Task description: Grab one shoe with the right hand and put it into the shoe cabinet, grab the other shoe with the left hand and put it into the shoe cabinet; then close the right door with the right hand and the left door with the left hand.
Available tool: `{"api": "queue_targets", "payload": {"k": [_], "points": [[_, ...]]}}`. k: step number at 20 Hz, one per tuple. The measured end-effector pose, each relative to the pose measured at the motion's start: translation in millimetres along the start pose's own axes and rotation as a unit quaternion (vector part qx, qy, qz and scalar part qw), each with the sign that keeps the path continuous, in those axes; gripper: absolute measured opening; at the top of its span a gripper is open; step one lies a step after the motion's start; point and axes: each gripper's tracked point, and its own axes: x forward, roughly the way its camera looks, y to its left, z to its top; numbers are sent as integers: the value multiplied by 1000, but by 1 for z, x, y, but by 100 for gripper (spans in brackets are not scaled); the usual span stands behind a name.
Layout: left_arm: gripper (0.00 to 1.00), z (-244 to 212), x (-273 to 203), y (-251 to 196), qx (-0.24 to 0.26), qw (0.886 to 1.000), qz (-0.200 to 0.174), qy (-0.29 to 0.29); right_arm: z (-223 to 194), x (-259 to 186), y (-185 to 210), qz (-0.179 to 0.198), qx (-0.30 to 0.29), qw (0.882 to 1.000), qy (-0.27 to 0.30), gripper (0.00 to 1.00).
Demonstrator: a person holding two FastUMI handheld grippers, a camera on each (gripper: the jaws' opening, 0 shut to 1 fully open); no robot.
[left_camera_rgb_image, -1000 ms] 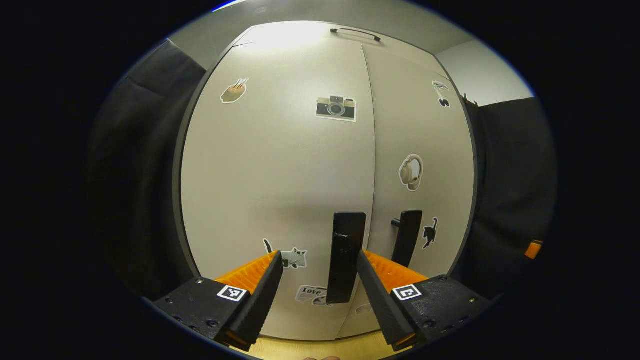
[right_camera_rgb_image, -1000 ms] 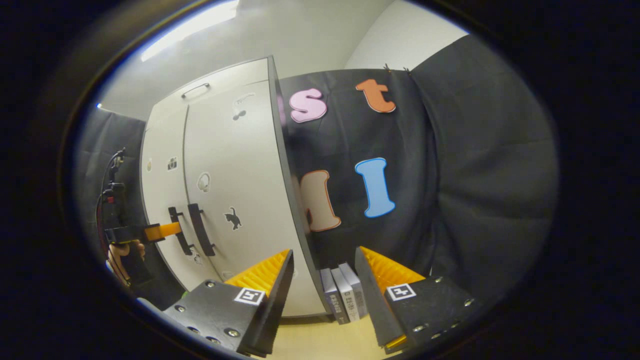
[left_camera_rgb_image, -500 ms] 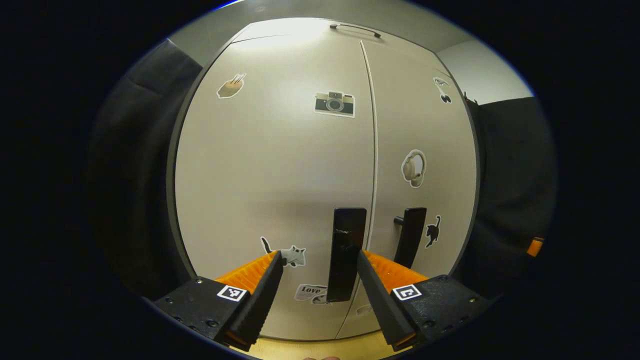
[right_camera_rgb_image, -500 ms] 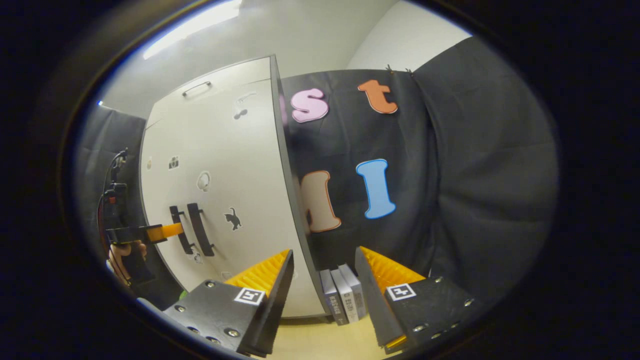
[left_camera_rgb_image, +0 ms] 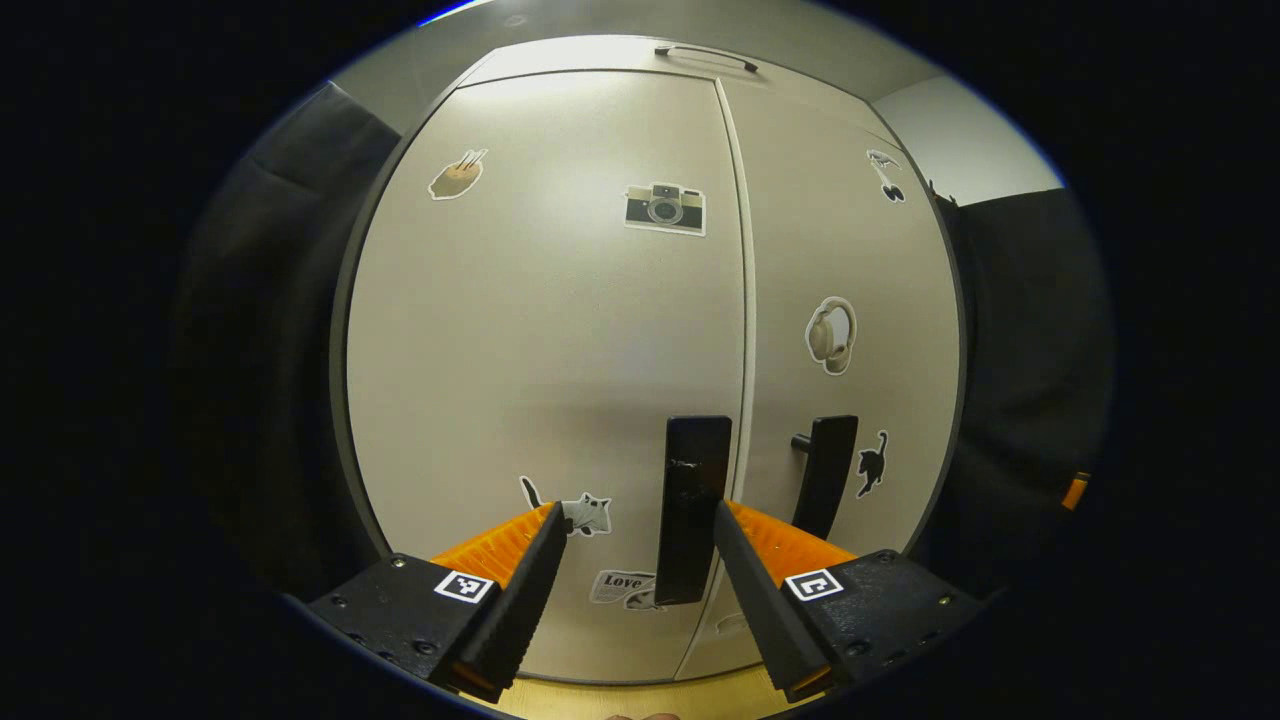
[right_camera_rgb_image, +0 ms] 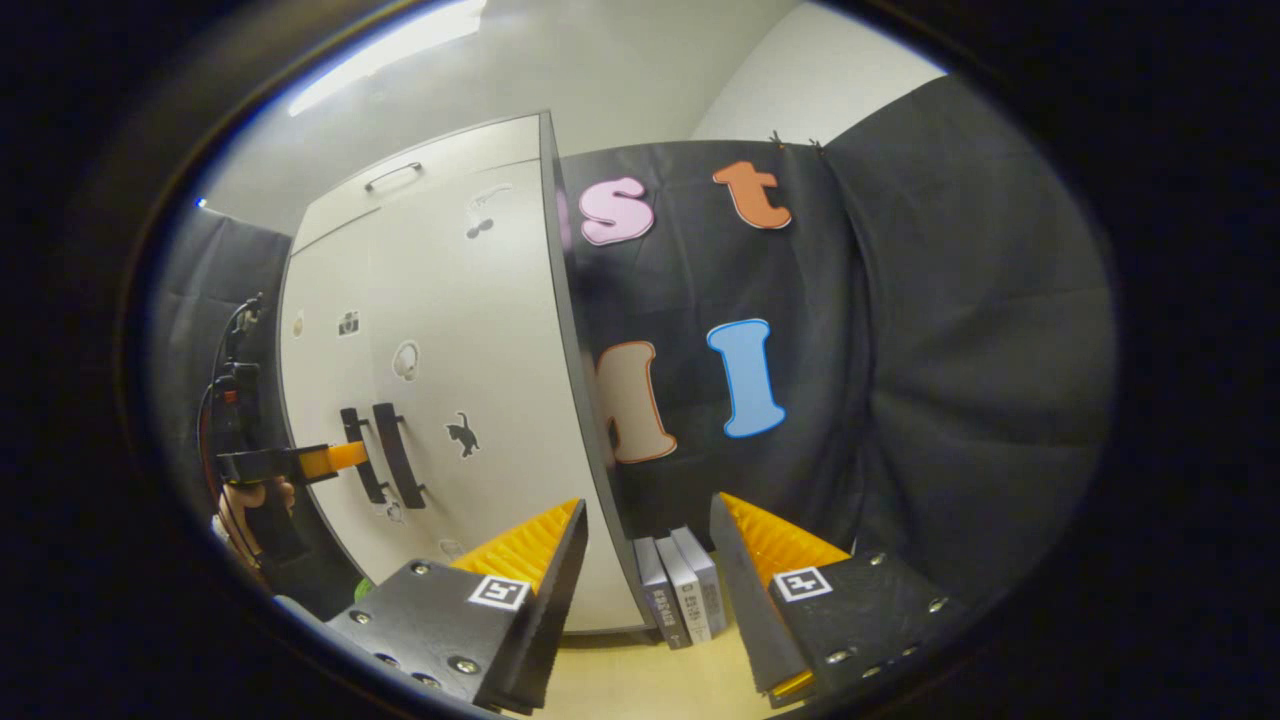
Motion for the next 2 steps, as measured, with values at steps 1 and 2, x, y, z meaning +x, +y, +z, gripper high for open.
{"api": "queue_targets", "payload": {"k": [1, 2], "points": [[90, 1, 0, 0, 0, 1000, 0, 0, 0, -1, -1, -1, 1, 1000, -1, 73], [90, 1, 0, -1, 0, 1000, -2, -1, 1, -1, -1, -1, 2, 1000, -1, 74]]}}
